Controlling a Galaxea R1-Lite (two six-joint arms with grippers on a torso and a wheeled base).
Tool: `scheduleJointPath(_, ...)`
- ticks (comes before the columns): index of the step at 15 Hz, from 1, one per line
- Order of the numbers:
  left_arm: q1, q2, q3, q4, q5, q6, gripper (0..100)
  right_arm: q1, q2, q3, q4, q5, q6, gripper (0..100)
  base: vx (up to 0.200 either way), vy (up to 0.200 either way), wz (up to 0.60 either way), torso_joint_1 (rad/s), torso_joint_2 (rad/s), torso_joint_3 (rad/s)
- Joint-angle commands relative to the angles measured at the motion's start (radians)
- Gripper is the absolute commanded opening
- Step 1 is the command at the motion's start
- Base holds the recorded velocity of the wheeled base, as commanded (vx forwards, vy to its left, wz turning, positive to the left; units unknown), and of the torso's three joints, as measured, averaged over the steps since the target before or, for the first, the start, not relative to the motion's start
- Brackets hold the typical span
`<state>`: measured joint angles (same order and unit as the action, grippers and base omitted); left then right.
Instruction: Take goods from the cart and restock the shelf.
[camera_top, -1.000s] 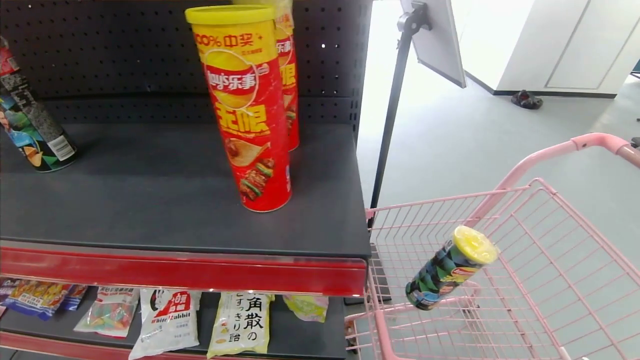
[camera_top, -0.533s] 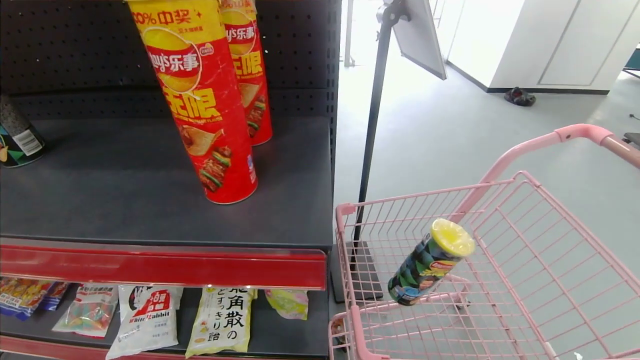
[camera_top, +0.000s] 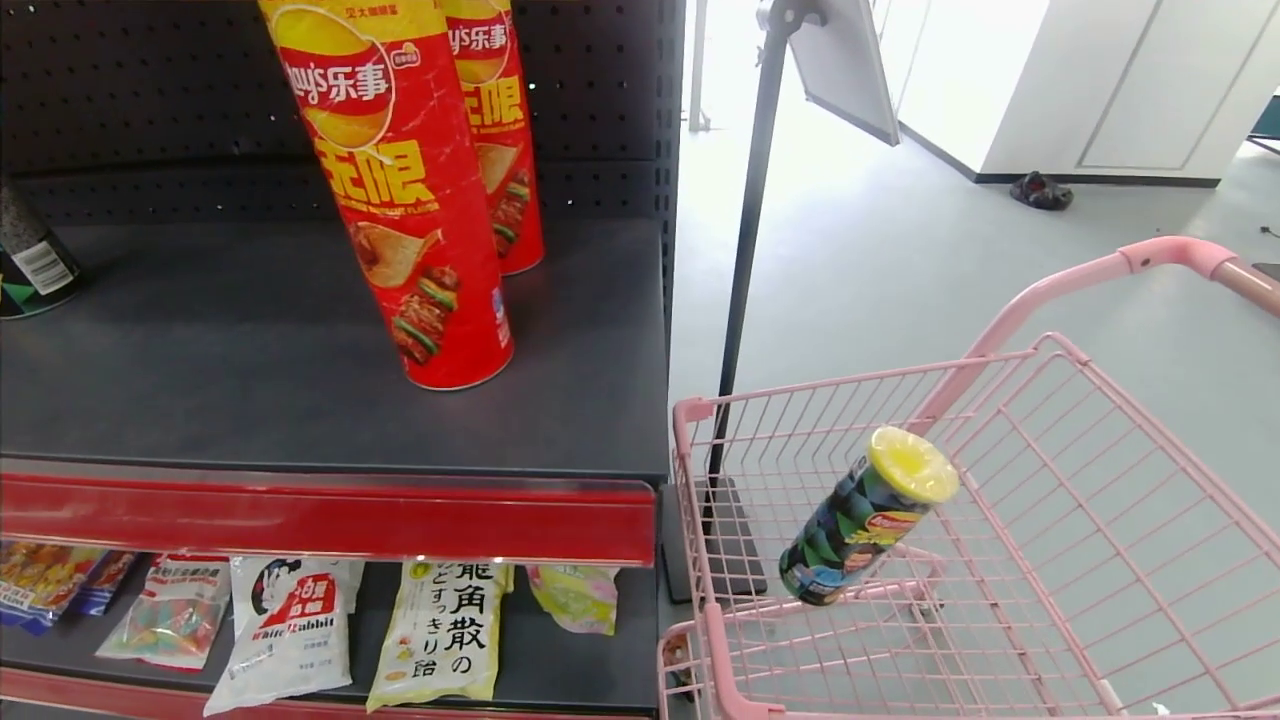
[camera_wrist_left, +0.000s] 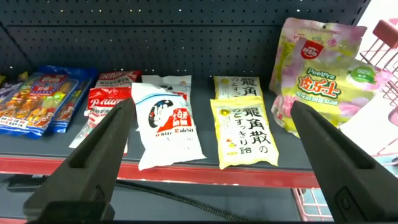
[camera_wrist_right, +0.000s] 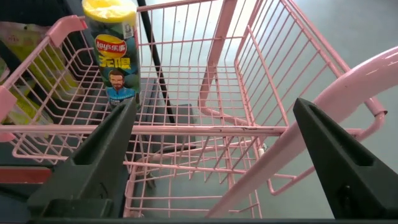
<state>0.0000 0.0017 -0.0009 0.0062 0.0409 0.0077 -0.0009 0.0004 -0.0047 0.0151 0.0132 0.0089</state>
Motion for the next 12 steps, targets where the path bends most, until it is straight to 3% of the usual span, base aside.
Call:
scheduleJointPath(1, 0.0, 0.001, 0.001, 0.001, 0.001, 0.0, 100, -0.002, 0.001, 0.0, 0.0, 0.001, -0.001, 100, 0.0, 0.0, 0.0, -0.071, 0.21, 0.139)
scheduleJointPath(11, 0.0, 0.001, 0.001, 0.001, 0.001, 0.0, 100, -0.002, 0.001, 0.0, -0.011, 0.034, -0.041, 100, 0.0, 0.0, 0.0, -0.014, 0.05, 0.031)
scheduleJointPath(12, 0.0, 0.001, 0.001, 0.001, 0.001, 0.0, 100, 0.002, 0.021, -0.081, -0.032, 0.042, -0.044, 100, 0.0, 0.0, 0.0, 0.0, 0.0, 0.0)
